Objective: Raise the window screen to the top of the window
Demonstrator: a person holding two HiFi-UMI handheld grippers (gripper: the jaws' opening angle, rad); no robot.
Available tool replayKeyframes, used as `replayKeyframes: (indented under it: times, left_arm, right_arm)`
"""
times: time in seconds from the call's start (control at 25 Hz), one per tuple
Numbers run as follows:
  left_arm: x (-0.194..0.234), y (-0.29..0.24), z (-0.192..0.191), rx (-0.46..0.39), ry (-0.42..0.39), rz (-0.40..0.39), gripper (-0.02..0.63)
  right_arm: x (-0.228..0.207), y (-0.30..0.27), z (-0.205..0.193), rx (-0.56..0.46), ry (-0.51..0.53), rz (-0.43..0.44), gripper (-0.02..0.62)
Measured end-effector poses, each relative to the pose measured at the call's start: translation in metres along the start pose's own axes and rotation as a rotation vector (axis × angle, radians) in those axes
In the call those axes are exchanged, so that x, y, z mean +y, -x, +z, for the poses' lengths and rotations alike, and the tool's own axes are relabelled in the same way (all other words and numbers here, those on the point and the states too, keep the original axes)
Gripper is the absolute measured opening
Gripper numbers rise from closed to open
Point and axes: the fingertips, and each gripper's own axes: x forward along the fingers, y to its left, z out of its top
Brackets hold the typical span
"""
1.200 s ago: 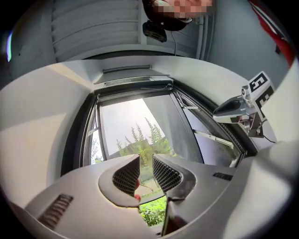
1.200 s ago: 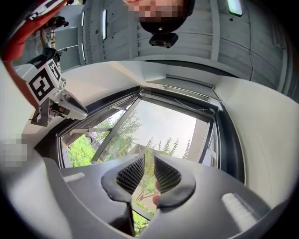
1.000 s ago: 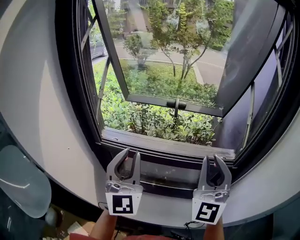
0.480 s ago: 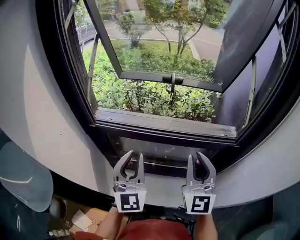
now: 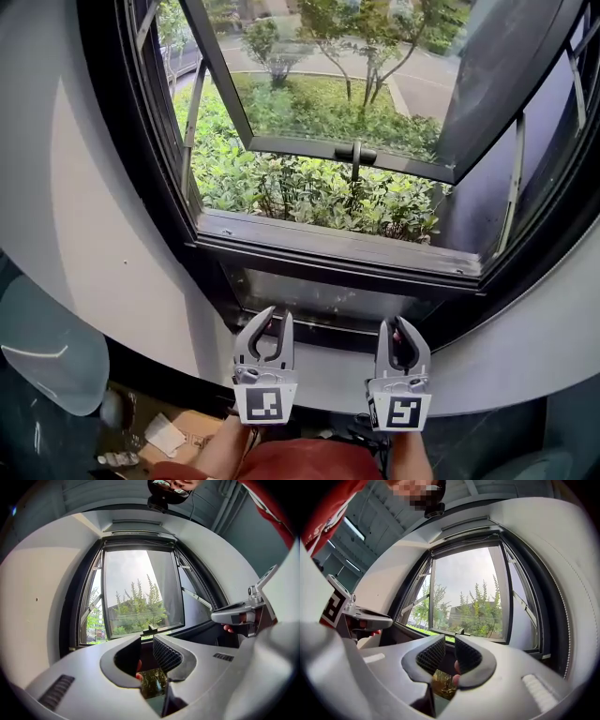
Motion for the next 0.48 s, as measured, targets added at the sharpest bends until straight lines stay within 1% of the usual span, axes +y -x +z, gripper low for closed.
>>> replayKeyframes:
  times: [0.08, 0.12, 0.2, 0.24, 0.28, 0.4, 0.48]
  left_arm:
    - [-0.0007, 0.0007, -0.0011, 0.006, -0.001, -0.001, 0.074]
    - [-0.0012, 0.0009, -0.0018, 0.008, 0.0, -0.001, 0.056]
    - [-0.0022, 0.0011, -0.0041, 0.012, 0.005, 0.0, 0.02]
    - [-0.0029, 0.0009, -0.0053, 0.014, 0.013, -0.001, 0.006]
    - [-0.0035, 0.0005, -0.0057, 0.014, 0.016, -0.005, 0.006]
    - [-0.0053, -0.0013, -0.0044, 0.006, -0.019, -0.021, 0.005]
    - [-0.0063, -0.0022, -0.0059, 0.012, -0.021, -0.023, 0.005]
  right_arm:
    - [-0.0008, 0.0008, -0.0039, 0.011, -0.002, -0.005, 0.066]
    - [-0.001, 0.0009, -0.0055, 0.015, -0.004, -0.008, 0.032]
    - [0.0005, 0.0002, -0.0077, 0.024, -0.003, -0.003, 0.011]
    - [0.0016, -0.0003, -0.0079, 0.027, -0.003, 0.002, 0.009]
    - [0.0023, -0.0006, -0.0075, 0.027, -0.005, 0.004, 0.009]
    - [0.0019, -0.0007, -0.0052, 0.019, -0.007, 0.001, 0.009]
    - [0.0001, -0.0011, -0.0035, 0.011, 0.0, -0.004, 0.009]
